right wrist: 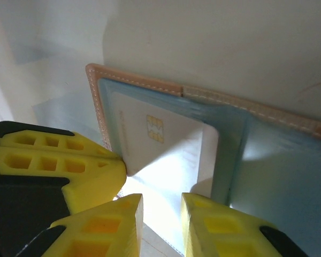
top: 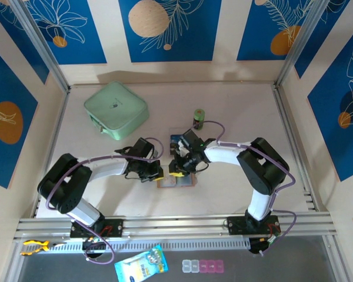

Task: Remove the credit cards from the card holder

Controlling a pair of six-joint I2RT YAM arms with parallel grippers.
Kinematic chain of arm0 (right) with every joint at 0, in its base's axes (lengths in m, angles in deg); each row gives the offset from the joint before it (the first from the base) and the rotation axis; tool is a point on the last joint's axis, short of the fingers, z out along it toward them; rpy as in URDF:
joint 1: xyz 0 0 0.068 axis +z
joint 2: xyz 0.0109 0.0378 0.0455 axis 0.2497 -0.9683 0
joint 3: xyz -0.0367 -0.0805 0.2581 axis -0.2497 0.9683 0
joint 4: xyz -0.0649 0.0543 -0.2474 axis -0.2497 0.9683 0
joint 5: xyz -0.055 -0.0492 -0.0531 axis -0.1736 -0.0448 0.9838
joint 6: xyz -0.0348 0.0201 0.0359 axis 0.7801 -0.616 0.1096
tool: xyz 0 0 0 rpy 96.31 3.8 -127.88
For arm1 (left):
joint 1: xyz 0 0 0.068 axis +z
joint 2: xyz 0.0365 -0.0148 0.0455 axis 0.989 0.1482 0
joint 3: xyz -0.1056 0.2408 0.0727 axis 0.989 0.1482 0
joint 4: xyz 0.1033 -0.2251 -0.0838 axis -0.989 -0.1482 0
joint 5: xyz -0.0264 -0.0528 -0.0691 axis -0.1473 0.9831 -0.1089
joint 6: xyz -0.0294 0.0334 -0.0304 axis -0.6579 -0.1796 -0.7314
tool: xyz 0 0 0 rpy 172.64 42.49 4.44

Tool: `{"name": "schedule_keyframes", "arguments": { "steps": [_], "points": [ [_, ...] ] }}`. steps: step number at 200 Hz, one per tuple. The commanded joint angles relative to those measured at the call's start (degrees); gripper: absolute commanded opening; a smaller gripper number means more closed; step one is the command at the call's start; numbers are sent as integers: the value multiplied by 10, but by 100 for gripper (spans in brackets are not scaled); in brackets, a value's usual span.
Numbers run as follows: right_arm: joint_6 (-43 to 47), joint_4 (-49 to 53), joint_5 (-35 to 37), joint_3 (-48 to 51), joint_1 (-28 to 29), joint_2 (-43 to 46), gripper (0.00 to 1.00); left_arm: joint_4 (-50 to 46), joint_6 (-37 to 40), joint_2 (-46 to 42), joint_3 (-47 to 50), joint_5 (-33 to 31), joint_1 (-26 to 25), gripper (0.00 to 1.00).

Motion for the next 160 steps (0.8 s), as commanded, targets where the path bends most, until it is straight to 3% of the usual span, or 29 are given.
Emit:
{"name": "schedule_keyframes", "arguments": {
  "steps": [1,160],
  "points": [
    [18,37,16,-15,8,-10,26,-22,5,4,14,-16,4,6],
    [26,70,69,-5,13,21,30,-30,5,-3,16,-21,4,7]
  ]
}}
